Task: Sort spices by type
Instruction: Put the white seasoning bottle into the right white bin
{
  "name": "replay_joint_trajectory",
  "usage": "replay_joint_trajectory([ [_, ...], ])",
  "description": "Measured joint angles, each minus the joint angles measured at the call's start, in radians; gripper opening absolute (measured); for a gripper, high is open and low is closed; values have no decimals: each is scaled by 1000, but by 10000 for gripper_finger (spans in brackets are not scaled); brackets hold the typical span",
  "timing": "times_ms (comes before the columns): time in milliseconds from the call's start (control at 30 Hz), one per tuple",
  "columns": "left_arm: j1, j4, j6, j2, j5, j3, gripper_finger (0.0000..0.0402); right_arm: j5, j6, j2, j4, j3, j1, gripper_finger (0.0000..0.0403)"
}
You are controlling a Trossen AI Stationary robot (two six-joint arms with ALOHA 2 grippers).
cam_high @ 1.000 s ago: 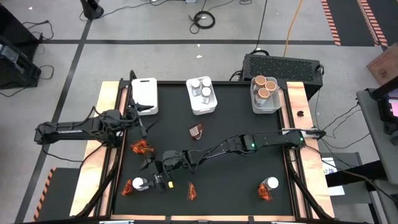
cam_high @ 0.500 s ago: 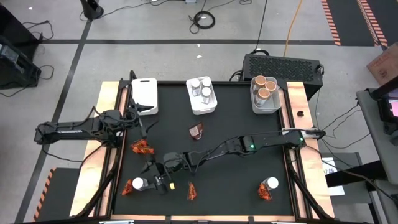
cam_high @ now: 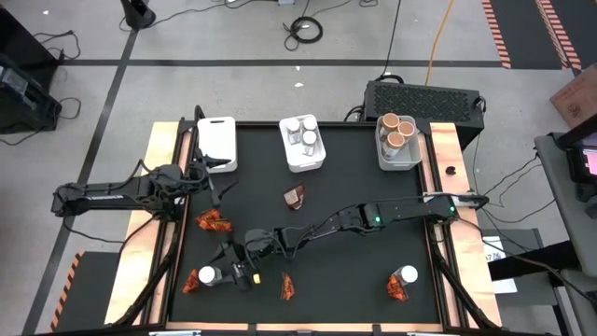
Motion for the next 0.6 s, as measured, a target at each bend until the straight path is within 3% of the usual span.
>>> replay_joint_trajectory([
  [600, 0, -5, -16, 0, 0, 0, 338, -13, 7, 30, 59, 3, -6, 296],
])
